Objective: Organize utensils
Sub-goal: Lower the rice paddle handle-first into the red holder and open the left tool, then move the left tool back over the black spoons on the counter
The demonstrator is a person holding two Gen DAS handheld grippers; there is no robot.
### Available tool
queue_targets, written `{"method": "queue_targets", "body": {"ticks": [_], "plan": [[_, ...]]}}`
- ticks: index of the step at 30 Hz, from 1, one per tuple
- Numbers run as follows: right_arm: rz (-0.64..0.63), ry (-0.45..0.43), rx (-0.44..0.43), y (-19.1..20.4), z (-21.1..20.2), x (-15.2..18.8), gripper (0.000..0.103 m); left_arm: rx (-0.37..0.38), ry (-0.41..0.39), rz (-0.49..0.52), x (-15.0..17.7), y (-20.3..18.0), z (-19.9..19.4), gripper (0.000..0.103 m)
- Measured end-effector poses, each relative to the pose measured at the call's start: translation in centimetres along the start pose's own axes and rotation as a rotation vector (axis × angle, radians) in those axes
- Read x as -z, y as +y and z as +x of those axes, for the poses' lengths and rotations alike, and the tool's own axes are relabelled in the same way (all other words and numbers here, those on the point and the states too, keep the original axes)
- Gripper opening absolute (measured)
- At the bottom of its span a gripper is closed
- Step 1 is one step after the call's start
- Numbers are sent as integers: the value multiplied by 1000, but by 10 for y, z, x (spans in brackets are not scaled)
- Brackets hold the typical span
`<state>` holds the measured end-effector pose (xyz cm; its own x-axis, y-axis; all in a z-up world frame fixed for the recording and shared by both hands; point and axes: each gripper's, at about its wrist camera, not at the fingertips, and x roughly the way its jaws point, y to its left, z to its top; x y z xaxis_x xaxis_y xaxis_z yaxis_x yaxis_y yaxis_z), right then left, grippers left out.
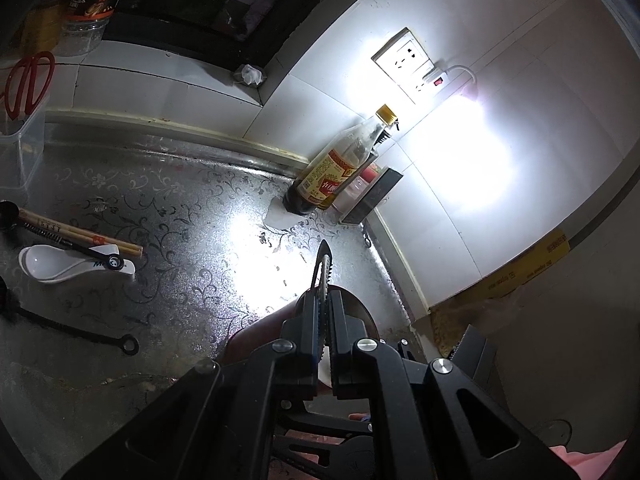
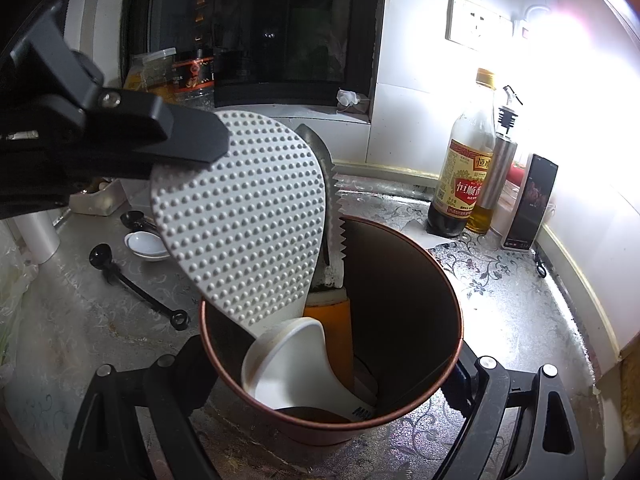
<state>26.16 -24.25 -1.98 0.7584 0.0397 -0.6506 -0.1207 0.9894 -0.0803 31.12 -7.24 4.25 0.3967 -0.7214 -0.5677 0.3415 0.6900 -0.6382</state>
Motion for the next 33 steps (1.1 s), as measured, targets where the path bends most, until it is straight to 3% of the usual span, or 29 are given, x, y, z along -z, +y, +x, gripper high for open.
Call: {"method": "queue_targets", "body": {"ticks": [5, 14, 19, 24, 33], "plan": [[0, 0, 0, 0, 0, 0, 91, 4, -27, -1, -4, 2, -12, 4], [2, 0, 0, 0, 0, 0, 91, -91, -87, -26, -8, 22, -35, 7], [2, 0, 0, 0, 0, 0, 91, -171, -104, -73, -6, 43, -43, 25], [2, 0, 0, 0, 0, 0, 91, -368, -103, -121, 0, 73, -53, 37], [2, 0, 0, 0, 1, 0, 91, -523, -125, -339, 17, 137, -80, 59]]}}
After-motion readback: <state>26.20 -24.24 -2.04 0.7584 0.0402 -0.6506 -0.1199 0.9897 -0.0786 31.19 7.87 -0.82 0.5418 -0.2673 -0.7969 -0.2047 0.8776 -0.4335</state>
